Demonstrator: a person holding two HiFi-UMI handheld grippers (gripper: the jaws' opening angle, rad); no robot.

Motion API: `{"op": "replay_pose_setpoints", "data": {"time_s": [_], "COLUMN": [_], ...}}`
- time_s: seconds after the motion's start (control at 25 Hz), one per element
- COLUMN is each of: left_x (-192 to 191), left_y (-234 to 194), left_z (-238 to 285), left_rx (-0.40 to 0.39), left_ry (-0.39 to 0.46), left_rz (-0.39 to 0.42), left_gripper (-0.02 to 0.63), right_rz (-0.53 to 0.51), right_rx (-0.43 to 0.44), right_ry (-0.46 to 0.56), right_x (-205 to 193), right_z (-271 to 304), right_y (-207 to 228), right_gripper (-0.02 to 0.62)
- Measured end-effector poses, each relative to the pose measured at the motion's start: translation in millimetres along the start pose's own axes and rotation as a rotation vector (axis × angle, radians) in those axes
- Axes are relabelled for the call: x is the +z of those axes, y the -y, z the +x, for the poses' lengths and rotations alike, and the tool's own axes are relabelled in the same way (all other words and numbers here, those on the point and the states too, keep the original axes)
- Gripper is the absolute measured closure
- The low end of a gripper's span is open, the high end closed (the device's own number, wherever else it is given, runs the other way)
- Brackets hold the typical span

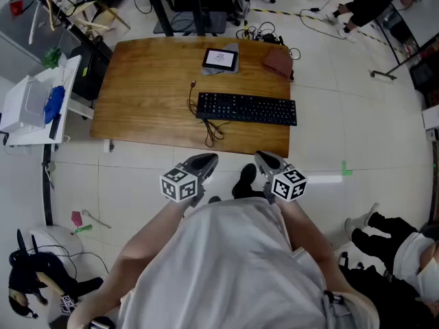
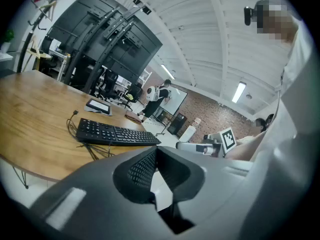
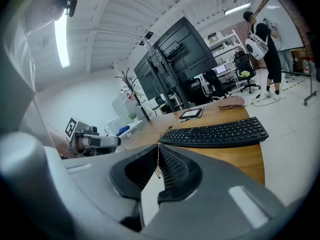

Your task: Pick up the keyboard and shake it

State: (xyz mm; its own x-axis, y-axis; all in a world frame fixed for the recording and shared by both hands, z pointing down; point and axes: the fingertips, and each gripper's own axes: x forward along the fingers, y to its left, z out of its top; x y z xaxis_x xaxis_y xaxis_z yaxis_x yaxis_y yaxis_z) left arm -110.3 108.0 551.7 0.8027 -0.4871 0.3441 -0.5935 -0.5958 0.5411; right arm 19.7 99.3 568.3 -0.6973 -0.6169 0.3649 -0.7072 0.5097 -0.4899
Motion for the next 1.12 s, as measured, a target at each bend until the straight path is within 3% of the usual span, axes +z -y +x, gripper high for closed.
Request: {"op": "replay_pose_setpoints", "data": {"time_s": [0.2,0.48,0.92,1.12], "left_x": [29,48,65,61], "left_y": [-6,-32,-123,-179], "left_z": [63,109,79,61], "left_rx": [-0.001,0.085,0.266,0.338], "left_ry": [-0.024,-0.093,-0.086,-0.134], "left_rz": [-0.008,-0.038,-0.139,-0.176], "left_gripper": [0.607,0.606,0.601,0.54], "right_rz": [0.008,0.068,0.099,0.12], "right_rx": [0.01,-0.052,-0.116,-0.203], "right_ry": [-0.01,-0.04,-0.058,-0.091], "right_x": [35,49,62,60], "right_z": [8,-11,2,1], "right_y": [62,142,186,204], "right_gripper": [0.575,0.571,0.562,0.547]}}
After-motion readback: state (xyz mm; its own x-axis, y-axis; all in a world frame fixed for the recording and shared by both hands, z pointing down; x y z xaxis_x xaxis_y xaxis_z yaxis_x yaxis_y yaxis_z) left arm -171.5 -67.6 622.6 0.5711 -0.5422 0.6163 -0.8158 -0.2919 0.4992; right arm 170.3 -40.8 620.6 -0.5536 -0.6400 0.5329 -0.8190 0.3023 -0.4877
